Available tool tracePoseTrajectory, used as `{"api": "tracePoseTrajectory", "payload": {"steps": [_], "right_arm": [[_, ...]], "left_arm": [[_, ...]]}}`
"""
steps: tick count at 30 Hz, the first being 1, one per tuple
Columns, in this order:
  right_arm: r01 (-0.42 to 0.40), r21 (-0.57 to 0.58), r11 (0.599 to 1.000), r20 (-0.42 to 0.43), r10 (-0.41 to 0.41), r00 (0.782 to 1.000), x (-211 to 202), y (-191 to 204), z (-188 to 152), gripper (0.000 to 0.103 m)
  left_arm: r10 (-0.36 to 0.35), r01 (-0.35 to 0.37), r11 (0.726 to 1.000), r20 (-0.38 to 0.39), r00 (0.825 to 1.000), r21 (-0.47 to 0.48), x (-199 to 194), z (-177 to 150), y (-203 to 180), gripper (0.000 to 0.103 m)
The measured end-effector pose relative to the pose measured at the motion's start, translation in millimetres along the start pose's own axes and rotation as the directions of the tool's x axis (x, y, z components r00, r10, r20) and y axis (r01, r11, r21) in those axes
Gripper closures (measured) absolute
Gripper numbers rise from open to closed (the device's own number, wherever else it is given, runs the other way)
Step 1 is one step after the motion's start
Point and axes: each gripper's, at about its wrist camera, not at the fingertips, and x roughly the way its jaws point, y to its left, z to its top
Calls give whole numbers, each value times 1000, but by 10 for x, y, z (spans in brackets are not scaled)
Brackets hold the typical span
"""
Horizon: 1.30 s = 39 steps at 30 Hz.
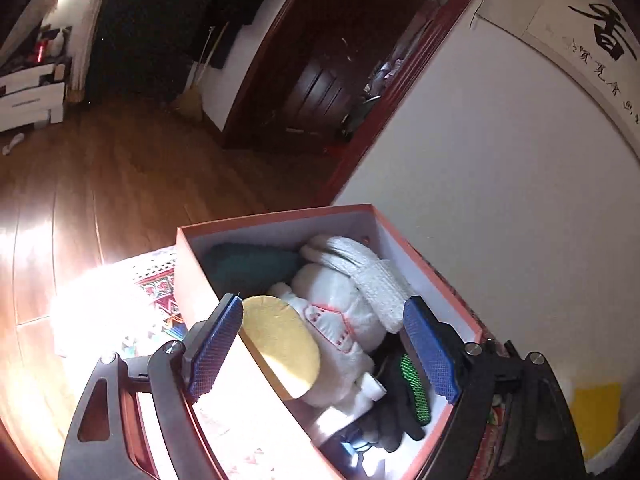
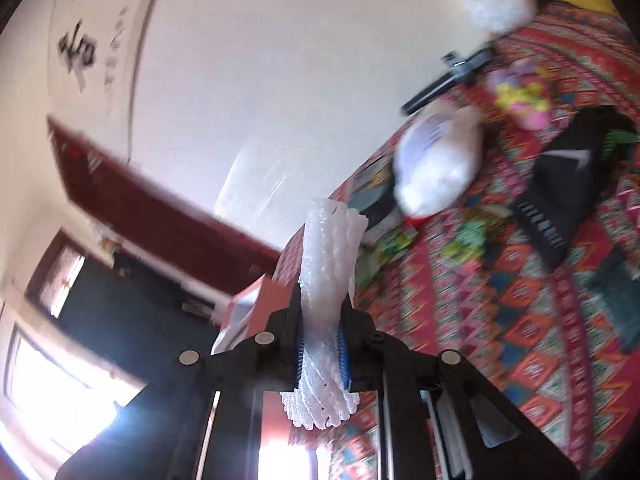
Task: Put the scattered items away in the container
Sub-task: 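Drop the knit hat in the box with the left tool while the right tool drops the sleeve, then move both tools back over the bed toward the remaining items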
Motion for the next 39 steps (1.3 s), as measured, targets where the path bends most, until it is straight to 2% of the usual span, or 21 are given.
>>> {"api": "tracePoseTrajectory", "payload": {"steps": [3,6,8,10,11,12,13,14,15,16,17,20,24,27,32,34,36,37,38,39], "right_arm": [[-82,-115,990,-99,71,993,426,626,-278,91],[-189,-195,962,-189,152,970,890,1264,-480,91],[-232,-258,938,-225,175,959,1228,1710,-565,91],[-243,-332,911,-227,173,958,1525,2078,-631,87],[-223,-375,900,-215,150,965,1680,2210,-652,87],[-195,-408,892,-208,117,971,1848,2298,-676,76],[-161,-434,886,-218,70,973,2072,2357,-711,50],[-91,-465,881,-235,-23,972,2331,2371,-757,30],[18,-503,864,-220,-148,964,2516,2350,-804,17],[131,-546,828,-170,-263,950,2606,2308,-849,24],[200,-572,795,-113,-318,941,2604,2272,-870,26],[224,-574,787,-18,-286,958,2251,2140,-862,26],[273,-564,779,61,-290,955,1669,1838,-755,25],[343,-493,800,116,-330,937,1099,1447,-623,25],[470,-256,845,217,-423,880,158,545,-312,25],[513,-152,845,245,-471,848,-167,136,-256,25],[554,-28,832,231,-534,814,-381,-257,-142,24],[534,35,845,219,-528,820,-478,-437,-60,24],[506,75,859,223,-509,831,-577,-562,15,24],[492,102,865,233,-502,833,-661,-637,83,24]], "left_arm": [[27,-26,999,-24,999,22,75,18,48,20],[30,-29,999,-35,999,26,136,34,78,20],[40,-40,999,-32,999,25,151,46,100,20],[50,-50,998,-24,998,23,144,70,136,20],[55,-55,998,-20,998,18,135,87,158,20],[61,-61,998,-15,998,12,134,103,183,20],[67,-67,998,-10,998,9,125,120,202,20],[74,-74,997,-4,997,9,121,134,215,19],[79,-79,997,-2,997,8,125,145,224,19],[78,-78,997,-3,997,5,131,154,233,18],[73,-73,997,-5,997,2,136,160,241,18],[74,-74,997,-4,997,7,131,163,228,18],[58,-58,998,-9,998,33,85,130,152,18],[36,-36,997,-6,999,64,27,73,1,18],[-52,60,985,-49,997,164,-4,-180,-471,18],[-123,145,970,-122,985,193,88,-313,-683,17],[-196,238,955,-224,955,179,314,-433,-857,17],[-202,252,954,-273,940,164,466,-471,-917,17],[-184,240,959,-313,932,150,617,-495,-950,17],[-172,229,964,-342,924,132,741,-505,-949,17]]}}
